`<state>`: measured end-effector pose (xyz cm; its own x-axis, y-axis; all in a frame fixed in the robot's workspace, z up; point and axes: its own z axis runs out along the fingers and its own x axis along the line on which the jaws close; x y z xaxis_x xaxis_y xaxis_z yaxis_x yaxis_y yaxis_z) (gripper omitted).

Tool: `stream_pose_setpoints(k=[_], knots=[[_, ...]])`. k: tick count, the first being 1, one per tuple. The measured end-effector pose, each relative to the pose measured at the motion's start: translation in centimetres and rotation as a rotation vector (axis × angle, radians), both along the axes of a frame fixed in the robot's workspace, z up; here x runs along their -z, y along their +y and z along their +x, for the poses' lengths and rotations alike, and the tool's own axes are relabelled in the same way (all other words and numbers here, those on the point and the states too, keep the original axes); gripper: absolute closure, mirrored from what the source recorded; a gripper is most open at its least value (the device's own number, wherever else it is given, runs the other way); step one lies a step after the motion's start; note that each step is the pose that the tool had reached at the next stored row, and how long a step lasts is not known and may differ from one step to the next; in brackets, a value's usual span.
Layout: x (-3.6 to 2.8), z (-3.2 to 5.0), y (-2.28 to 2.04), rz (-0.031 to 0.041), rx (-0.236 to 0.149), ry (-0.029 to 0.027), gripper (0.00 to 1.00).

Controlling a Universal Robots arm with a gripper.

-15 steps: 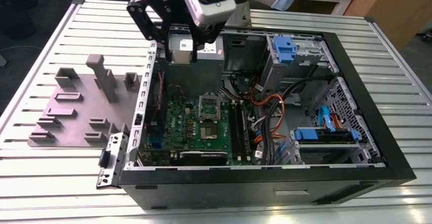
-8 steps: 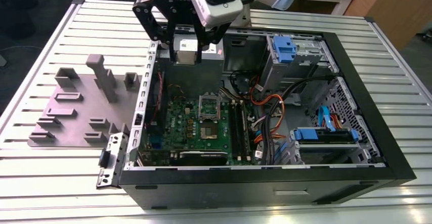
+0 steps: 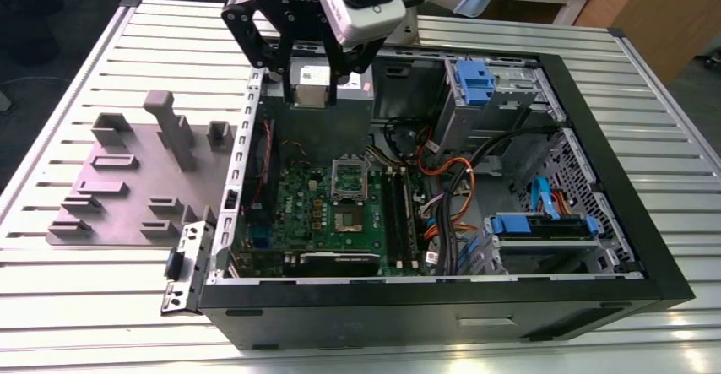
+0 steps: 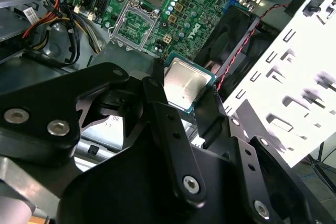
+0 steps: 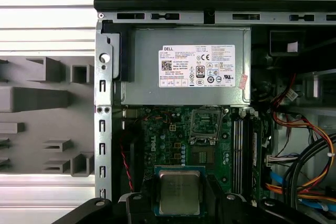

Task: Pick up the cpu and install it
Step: 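Pick up the cpu and move it towards the insertion slot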

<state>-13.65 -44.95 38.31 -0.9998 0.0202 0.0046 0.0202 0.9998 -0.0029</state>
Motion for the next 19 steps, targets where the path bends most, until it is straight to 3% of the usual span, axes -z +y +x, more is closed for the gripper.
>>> stream_pose_setpoints(k=[3,11,19], knots=[[0.00,0.10,0.00,0.0000,0.000,0.0000,0.53],[0.03,1.74,0.00,0.0001,0.000,0.0000,0.53],[0.11,4.19,0.00,0.0000,0.000,0.0000,0.53]])
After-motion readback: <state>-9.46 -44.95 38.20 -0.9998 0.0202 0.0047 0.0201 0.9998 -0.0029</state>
